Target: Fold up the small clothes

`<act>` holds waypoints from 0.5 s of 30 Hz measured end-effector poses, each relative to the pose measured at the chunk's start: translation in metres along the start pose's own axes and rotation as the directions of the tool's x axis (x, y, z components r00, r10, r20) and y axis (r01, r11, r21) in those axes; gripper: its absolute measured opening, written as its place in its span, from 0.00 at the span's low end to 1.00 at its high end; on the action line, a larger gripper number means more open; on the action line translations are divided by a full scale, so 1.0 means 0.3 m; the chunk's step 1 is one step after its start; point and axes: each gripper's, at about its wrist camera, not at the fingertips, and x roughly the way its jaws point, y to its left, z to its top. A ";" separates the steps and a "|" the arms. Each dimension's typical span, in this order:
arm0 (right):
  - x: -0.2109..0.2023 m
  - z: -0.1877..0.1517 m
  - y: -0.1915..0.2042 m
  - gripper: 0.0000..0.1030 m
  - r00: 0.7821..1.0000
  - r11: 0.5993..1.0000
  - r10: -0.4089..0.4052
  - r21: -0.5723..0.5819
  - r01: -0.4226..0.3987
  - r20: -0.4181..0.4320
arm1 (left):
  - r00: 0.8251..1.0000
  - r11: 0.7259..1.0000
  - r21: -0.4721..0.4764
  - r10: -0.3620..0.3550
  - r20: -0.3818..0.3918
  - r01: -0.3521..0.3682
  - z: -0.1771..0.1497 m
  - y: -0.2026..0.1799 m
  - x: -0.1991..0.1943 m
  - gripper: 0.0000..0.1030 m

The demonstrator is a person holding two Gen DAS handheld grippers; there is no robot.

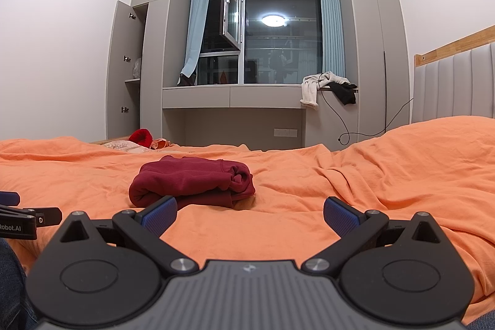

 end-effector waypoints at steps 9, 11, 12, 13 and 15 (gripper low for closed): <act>0.000 0.000 0.000 1.00 1.000 1.000 0.000 0.000 0.000 0.000 | 1.000 1.000 0.001 0.001 -0.001 -0.001 -0.001 0.004 0.000 1.00; -0.001 0.001 0.000 1.00 1.000 1.000 0.000 -0.001 0.000 0.000 | 1.000 1.000 0.001 0.001 -0.001 -0.001 -0.001 0.000 0.002 1.00; -0.001 0.001 0.000 1.00 1.000 1.000 0.000 -0.001 0.000 0.000 | 1.000 1.000 0.001 0.001 -0.001 -0.001 -0.001 0.000 0.002 1.00; -0.001 0.001 0.000 1.00 1.000 1.000 0.000 -0.001 0.000 0.000 | 1.000 1.000 0.002 0.002 -0.001 -0.002 -0.001 0.005 0.001 1.00; -0.001 0.000 -0.001 1.00 1.000 1.000 -0.001 0.000 0.001 0.001 | 1.000 1.000 0.002 0.002 -0.001 -0.002 -0.001 0.005 0.001 1.00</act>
